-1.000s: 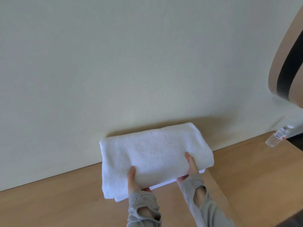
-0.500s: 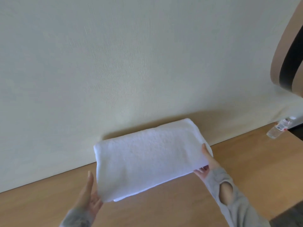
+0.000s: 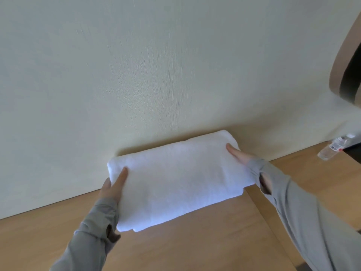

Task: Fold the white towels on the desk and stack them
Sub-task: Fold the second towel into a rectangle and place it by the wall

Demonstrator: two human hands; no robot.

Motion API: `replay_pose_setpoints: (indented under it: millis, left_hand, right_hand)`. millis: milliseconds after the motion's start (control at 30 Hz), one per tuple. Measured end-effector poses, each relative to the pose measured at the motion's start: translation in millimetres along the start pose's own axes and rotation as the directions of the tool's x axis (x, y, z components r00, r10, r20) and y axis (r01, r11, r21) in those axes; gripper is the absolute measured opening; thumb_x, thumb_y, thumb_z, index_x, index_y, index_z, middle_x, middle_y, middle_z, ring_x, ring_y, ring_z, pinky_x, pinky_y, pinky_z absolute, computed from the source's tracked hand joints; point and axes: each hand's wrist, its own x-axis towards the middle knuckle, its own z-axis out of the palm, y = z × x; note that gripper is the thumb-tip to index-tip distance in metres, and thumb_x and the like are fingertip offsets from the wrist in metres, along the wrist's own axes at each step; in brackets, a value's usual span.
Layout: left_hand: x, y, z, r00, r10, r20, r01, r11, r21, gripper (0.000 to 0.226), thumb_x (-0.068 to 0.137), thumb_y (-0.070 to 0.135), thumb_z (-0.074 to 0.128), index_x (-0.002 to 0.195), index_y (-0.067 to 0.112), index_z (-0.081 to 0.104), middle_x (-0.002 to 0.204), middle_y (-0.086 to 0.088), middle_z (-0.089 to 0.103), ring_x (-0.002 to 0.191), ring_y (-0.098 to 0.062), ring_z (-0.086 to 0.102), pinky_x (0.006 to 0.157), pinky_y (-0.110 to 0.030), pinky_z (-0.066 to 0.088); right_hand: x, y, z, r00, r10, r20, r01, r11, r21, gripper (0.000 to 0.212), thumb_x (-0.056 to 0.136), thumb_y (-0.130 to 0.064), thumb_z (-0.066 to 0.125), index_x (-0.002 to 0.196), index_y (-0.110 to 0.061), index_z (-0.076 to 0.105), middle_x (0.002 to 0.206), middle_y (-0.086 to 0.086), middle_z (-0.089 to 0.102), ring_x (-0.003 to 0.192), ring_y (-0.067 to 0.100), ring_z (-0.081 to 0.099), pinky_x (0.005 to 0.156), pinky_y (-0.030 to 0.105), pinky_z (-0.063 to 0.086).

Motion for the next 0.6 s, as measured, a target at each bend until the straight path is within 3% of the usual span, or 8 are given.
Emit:
replay_pose_setpoints:
  millis: [33,100,233,400,467,533,600]
  left_hand:
    - [0.0,0.2,-0.1,1.000,0.025,-0.009,-0.025,0.999,-0.021,0.049,0.081,0.060,0.055,0.112,0.021,0.051,0.091,-0.002,0.057,0.075,-0.023,0.052,0.079,-0.038,0.038]
    - [0.9,1.6,0.8,0.998,0.059,-0.017,-0.060,0.997,-0.056,0.040,0.080,0.060,0.057,0.100,0.025,0.052,0.080,0.006,0.056,0.070,-0.016,0.053,0.072,-0.034,0.039]
    - [6.1,-1.8,10.6,0.999,0.027,-0.022,-0.028,0.999,-0.030,0.045,0.081,0.060,0.056,0.107,0.023,0.052,0.085,0.002,0.056,0.071,-0.017,0.052,0.077,-0.036,0.038]
    - [14.6,-5.1,10.6,0.999,0.012,-0.031,-0.011,0.998,0.057,0.065,0.082,0.063,0.053,0.126,0.016,0.051,0.110,-0.006,0.053,0.094,-0.030,0.052,0.087,-0.039,0.038]
    - [14.8,-6.9,8.9,0.999,0.008,-0.048,-0.007,0.999,0.035,0.055,0.080,0.062,0.056,0.112,0.018,0.058,0.103,-0.003,0.058,0.088,-0.027,0.056,0.086,-0.038,0.039]
    - [12.7,-6.7,9.4,0.998,0.014,-0.055,-0.013,0.999,0.033,0.040,0.081,0.060,0.057,0.083,0.020,0.059,0.086,-0.001,0.057,0.072,-0.020,0.054,0.080,-0.035,0.037]
    - [6.6,-3.7,10.0,0.999,-0.003,-0.051,0.006,0.999,0.050,0.040,0.083,0.056,0.057,0.083,0.017,0.058,0.090,-0.006,0.057,0.075,-0.024,0.053,0.079,-0.035,0.037]
  right_hand:
    - [-0.9,-1.7,-1.4,0.998,-0.056,-0.025,0.056,0.998,-0.002,0.088,0.058,-0.070,0.068,0.125,-0.016,0.048,0.122,0.008,0.056,0.092,0.021,0.066,0.080,0.033,0.054]
    - [0.7,-5.7,-5.2,0.988,-0.132,-0.082,0.133,0.991,0.005,0.081,0.056,-0.071,0.067,0.120,-0.023,0.051,0.113,0.004,0.057,0.071,0.012,0.063,0.060,0.024,0.049]
    - [15.0,5.3,-4.4,0.982,-0.134,-0.137,0.120,0.987,-0.103,0.085,0.067,-0.069,0.063,0.133,-0.018,0.047,0.114,0.002,0.055,0.085,0.020,0.053,0.081,0.032,0.039]
    - [25.3,19.6,0.0,0.983,-0.156,-0.099,0.146,0.985,-0.096,0.084,0.064,-0.073,0.062,0.127,-0.018,0.052,0.115,0.004,0.062,0.090,0.023,0.060,0.087,0.038,0.045]
    - [27.2,18.8,-0.2,0.978,-0.172,-0.119,0.156,0.978,-0.136,0.085,0.066,-0.075,0.058,0.129,-0.018,0.050,0.121,0.006,0.059,0.094,0.026,0.057,0.088,0.038,0.043]
    - [25.9,19.6,1.9,0.974,-0.180,-0.136,0.150,0.968,-0.202,0.082,0.070,-0.075,0.054,0.130,-0.018,0.049,0.124,0.006,0.057,0.101,0.028,0.055,0.092,0.040,0.042]
    - [19.5,17.3,5.5,0.963,-0.201,-0.179,0.138,0.938,-0.317,0.078,0.076,-0.072,0.049,0.130,-0.017,0.047,0.125,0.008,0.055,0.106,0.029,0.053,0.094,0.039,0.041]
